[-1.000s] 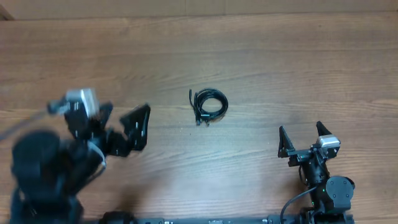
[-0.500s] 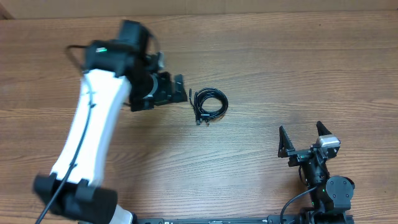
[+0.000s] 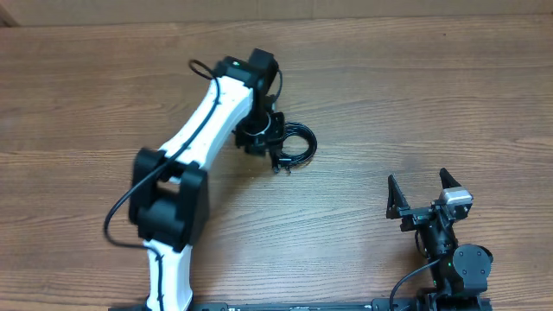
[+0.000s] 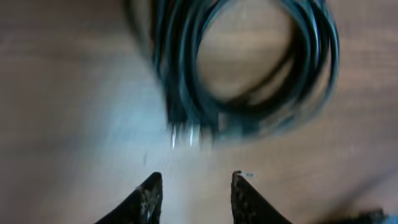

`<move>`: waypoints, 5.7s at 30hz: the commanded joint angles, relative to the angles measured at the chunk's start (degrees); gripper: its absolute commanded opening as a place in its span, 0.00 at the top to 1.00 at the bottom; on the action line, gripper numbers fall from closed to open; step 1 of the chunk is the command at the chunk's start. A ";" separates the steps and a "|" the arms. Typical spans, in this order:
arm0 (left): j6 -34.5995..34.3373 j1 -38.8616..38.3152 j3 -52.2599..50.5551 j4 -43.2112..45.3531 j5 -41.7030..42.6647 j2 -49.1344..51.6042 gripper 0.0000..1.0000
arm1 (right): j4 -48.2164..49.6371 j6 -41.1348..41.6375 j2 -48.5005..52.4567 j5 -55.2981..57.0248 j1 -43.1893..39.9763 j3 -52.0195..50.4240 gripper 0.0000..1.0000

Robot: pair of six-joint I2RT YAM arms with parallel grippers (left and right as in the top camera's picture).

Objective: Untangle cables
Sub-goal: 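Reach the left gripper down to the coiled black cable bundle, then grasp a cable strand with the left gripper and lift it upward, then lower the left gripper back into the loosened cable pile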

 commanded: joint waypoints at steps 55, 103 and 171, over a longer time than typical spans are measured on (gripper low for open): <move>-4.17 -1.03 5.75 13.55 2.71 6.78 0.96 | 0.28 -0.48 -0.42 0.50 -0.07 -0.57 0.00; -0.39 1.27 49.57 -8.79 6.60 -9.94 0.96 | 0.28 -0.48 -0.42 0.50 -0.07 -0.57 0.00; 11.10 0.81 -5.27 -0.50 -21.00 0.22 0.41 | 0.28 -0.48 -0.42 0.50 -0.07 -0.57 0.00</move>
